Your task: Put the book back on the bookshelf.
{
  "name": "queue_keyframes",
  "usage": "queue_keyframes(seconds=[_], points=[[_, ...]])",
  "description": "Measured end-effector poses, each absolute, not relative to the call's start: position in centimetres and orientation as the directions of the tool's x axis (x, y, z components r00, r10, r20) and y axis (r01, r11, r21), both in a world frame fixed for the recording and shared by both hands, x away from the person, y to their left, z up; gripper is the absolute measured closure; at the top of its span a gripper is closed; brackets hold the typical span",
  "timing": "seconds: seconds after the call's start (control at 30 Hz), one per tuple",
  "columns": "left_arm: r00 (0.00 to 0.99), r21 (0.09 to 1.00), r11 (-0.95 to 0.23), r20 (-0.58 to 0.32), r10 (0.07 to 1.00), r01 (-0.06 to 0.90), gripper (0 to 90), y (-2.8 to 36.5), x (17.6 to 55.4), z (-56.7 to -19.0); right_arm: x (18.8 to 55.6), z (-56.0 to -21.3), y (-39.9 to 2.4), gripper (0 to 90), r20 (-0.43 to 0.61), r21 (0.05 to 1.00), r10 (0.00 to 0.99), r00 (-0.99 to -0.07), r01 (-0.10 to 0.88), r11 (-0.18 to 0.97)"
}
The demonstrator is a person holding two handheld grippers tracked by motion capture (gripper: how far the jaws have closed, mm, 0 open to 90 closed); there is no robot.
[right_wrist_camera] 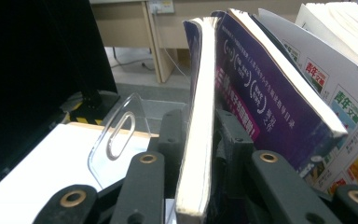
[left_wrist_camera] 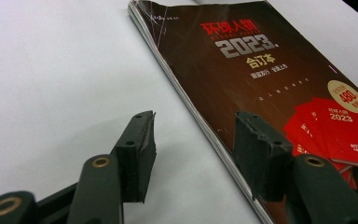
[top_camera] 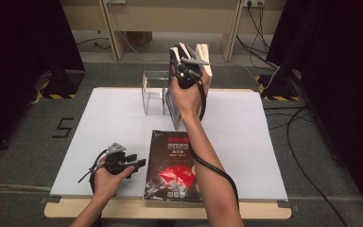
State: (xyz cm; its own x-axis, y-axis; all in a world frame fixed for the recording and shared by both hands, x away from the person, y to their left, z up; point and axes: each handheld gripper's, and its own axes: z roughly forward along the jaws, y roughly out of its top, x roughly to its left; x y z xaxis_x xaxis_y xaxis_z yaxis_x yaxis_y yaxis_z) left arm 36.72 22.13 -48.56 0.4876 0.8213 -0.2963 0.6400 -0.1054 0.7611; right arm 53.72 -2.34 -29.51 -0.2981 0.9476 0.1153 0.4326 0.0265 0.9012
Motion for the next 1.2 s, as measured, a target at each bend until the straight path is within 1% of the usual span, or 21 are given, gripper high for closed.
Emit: queue_keyframes(seconds=[0.27,0.57,0.7,0.83,0.97,1.2], points=[[0.489,0.761,-0.108,-0.296,0.82,0.64,47.9,22.1,36.7,-48.6,54.4,-29.4,-2.2,76.4,0.106,0.894,0.955,-0.278,0.448,0.031],[0.49,0.759,-0.11,-0.296,0.82,0.642,47.9,22.0,36.7,-48.7,55.4,-29.0,-1.6,78.1,0.104,0.872,0.956,-0.272,0.488,0.044],[0.489,0.762,-0.102,-0.301,0.819,0.639,48.0,22.0,36.7,-48.7,55.4,-28.9,-1.6,81.3,0.091,0.862,0.965,-0.246,0.504,0.048],[0.492,0.758,-0.112,-0.297,0.818,0.643,48.0,21.9,36.7,-48.7,55.5,-28.7,-1.8,81.9,0.085,0.845,0.968,-0.234,0.533,0.055],[0.491,0.761,-0.109,-0.296,0.819,0.639,48.0,22.0,36.7,-48.6,55.3,-28.9,-2.3,82.5,0.095,0.849,0.968,-0.232,0.527,0.043],[0.493,0.76,-0.109,-0.298,0.817,0.641,48.1,22.0,36.8,-48.7,55.2,-29.3,-2.8,82.7,0.109,0.872,0.963,-0.245,0.489,0.026]])
